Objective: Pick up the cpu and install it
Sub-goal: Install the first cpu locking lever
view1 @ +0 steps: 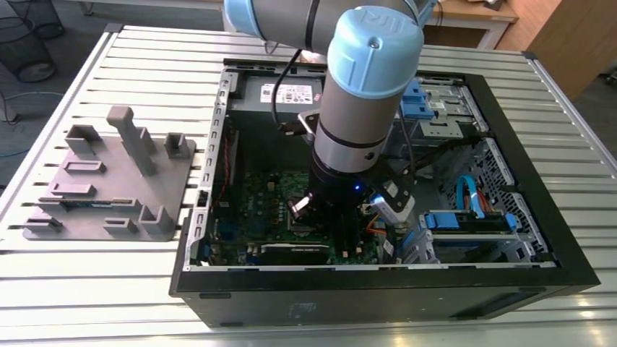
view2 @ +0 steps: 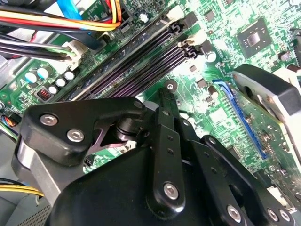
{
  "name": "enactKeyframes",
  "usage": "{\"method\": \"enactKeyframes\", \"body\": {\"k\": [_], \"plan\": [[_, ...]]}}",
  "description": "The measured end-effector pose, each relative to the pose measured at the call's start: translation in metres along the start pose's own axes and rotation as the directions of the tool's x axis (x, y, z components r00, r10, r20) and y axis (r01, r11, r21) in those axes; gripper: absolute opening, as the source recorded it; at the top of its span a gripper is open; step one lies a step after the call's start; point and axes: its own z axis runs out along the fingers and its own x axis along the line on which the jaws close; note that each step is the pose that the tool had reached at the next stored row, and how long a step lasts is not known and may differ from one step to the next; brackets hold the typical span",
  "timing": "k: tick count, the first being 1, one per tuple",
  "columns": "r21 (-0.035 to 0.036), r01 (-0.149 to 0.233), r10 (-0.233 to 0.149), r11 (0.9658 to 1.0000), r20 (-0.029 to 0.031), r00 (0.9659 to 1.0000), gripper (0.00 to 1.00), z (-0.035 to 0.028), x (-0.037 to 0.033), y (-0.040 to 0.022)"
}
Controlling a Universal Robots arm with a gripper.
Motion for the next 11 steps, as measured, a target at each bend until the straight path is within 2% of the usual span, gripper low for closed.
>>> {"method": "enactKeyframes", "body": {"k": [11], "plan": [[-0.0017, 0.0, 0.0, 1.0, 0.001, 1.0, 0.11, 0.0004, -0.001, -0.0002]]}}
